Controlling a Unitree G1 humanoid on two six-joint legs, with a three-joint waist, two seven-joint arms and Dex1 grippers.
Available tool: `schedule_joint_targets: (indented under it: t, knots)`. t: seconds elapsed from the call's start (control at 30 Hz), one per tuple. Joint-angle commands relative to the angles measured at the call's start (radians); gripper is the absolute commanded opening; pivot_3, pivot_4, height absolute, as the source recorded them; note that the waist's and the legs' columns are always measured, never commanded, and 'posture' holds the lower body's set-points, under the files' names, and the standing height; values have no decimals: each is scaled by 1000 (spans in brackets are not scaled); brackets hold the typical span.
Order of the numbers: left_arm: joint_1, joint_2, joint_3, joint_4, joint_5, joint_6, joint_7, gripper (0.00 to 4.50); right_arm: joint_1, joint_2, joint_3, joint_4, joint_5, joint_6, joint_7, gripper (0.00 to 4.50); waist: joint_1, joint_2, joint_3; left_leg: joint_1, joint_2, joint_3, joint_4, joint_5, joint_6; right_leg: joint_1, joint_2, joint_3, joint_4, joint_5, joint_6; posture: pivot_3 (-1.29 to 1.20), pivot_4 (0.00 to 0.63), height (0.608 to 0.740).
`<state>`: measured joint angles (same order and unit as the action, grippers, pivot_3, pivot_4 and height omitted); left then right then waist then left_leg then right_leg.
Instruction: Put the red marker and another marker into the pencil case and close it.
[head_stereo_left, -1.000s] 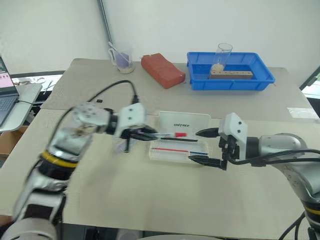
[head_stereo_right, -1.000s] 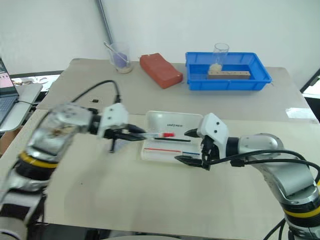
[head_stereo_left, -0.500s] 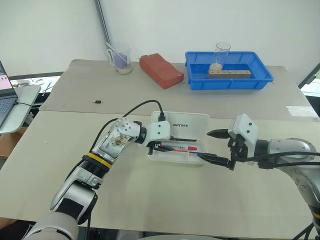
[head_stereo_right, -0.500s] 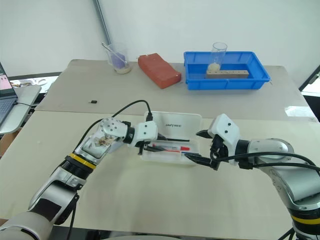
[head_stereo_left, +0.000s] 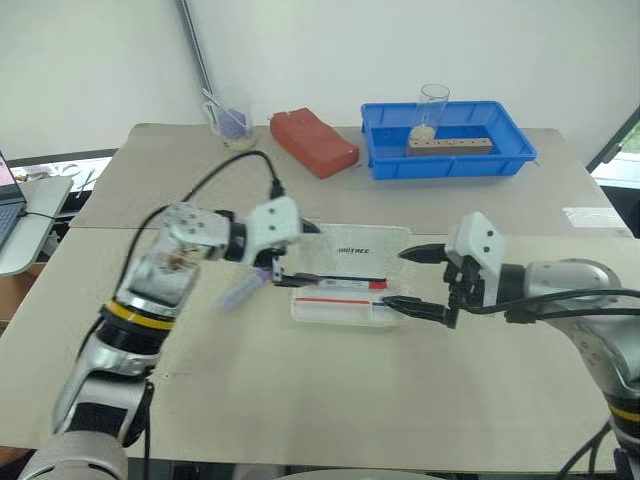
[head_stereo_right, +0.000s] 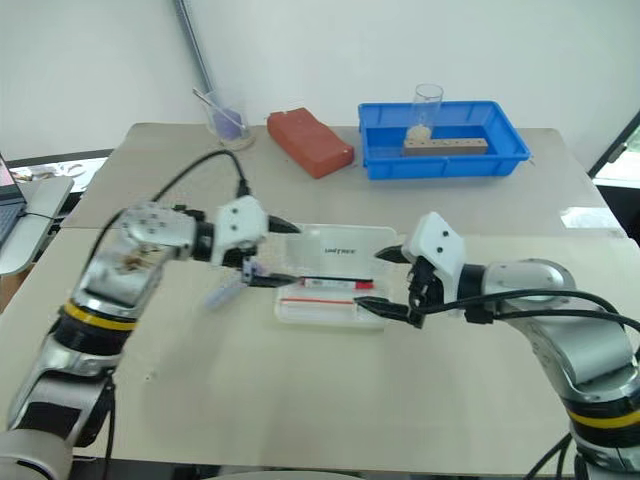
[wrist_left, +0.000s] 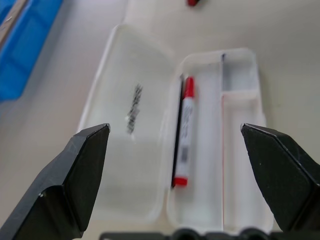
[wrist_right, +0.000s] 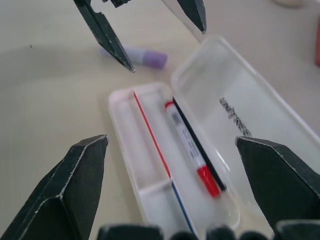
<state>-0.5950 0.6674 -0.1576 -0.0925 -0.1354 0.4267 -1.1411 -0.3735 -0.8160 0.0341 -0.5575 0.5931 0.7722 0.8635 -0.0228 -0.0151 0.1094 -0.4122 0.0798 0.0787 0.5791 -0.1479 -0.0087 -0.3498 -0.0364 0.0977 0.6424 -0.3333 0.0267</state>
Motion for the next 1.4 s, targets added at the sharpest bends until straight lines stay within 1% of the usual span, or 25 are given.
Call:
schedule_joint_targets:
  t: [0.03,0.1,0.17,0.3,0.4,0.5,0.53,0.57,0.6,0.67,0.7,0.8,0.93,1.03,1.1,1.2,1.27,1.4]
  knots:
    - [100,36,112,-37,-1,66,117,4474,-105,60,49,-27,46,23,4,4500,2,1,-1,0,0,0,0,0,0,0,0,0,1,0,0,0,150,740]
    - [175,43,142,-51,-5,92,160,4474,-149,90,74,-25,59,34,9,4500,6,-1,0,0,1,0,0,0,0,-1,0,0,1,0,0,0,150,740]
    - [244,22,155,-42,-2,111,219,4474,-195,118,95,-12,65,40,13,4500,14,-2,0,0,1,0,0,0,0,0,0,-1,0,0,0,0,150,740]
    - [309,-4,155,-11,0,113,285,4474,-239,140,118,10,57,36,20,4500,34,-3,0,0,0,1,2,0,0,-3,-4,-3,-1,0,-1,0,150,740]
    - [345,-24,147,14,-15,116,299,4474,-260,150,132,27,48,26,27,4500,32,-3,0,0,0,3,1,0,0,-3,-5,-3,-1,0,-1,0,150,740]
    - [348,-18,140,36,-12,96,294,3644,-255,143,135,33,40,16,34,4500,31,-4,0,0,1,3,0,0,0,-3,-4,-3,0,0,-3,0,150,740]
    - [348,-15,139,40,-12,95,291,3234,-248,139,135,33,35,12,38,4500,30,-4,0,-1,1,3,-1,0,0,-2,-4,-3,1,0,-3,0,150,740]
    - [347,-13,139,42,-14,97,289,2695,-240,134,134,33,30,7,41,4500,30,-4,0,-1,1,3,-1,0,0,-2,-4,-3,1,0,-3,0,150,740]
    - [346,-9,139,45,-15,96,286,2272,-234,131,131,33,27,6,43,4500,29,-4,0,-1,1,3,-1,0,0,-2,-4,-3,1,0,-3,0,150,740]
    - [345,-4,140,51,-16,93,281,1224,-227,129,125,31,24,6,41,4500,26,-4,0,-1,1,3,-1,0,0,-2,-4,-3,1,0,-3,0,150,740]
    - [344,-1,139,56,-16,89,278,911,-225,130,120,31,24,8,40,4500,25,-4,0,-1,1,3,-2,0,0,-2,-4,-3,1,0,-3,0,150,740]
    - [333,9,140,67,-17,78,268,934,-220,128,109,29,25,14,36,4500,22,-4,0,-1,1,3,-2,0,0,-2,-4,-3,1,0,-3,0,150,740]
    - [268,39,165,32,-55,72,222,934,-206,109,87,24,31,25,37,4500,21,-4,0,-1,1,3,-2,0,0,-2,-4,-3,1,0,-3,0,150,740]
    - [213,103,167,-53,-122,79,104,934,-178,74,57,15,42,39,41,4500,22,-4,0,-2,1,3,-2,0,0,-2,-4,-3,0,0,-3,0,150,740]
    - [184,163,138,-110,-145,73,14,934,-136,34,34,8,35,35,53,4500,21,-5,0,-2,1,3,-3,0,0,-2,-4,-3,-1,0,-3,0,150,740]
    - [147,211,85,-172,-165,70,-76,934,-70,-17,11,-2,20,19,67,4500,19,-3,-1,-2,0,4,-4,0,0,-2,-4,-2,-2,0,-3,0,150,740]
    - [98,187,15,-199,-151,45,-105,934,-24,-40,-13,-9,25,22,62,4500,20,-3,-1,-1,0,4,-4,0,0,-2,-4,-2,-2,0,-3,0,150,740]
    - [23,79,-138,-161,-62,-39,-95,934,47,-71,-34,-7,1,3,52,4500,26,-4,-1,-1,-1,3,-2,0,0,-1,-4,-2,-2,0,-3,0,150,740]
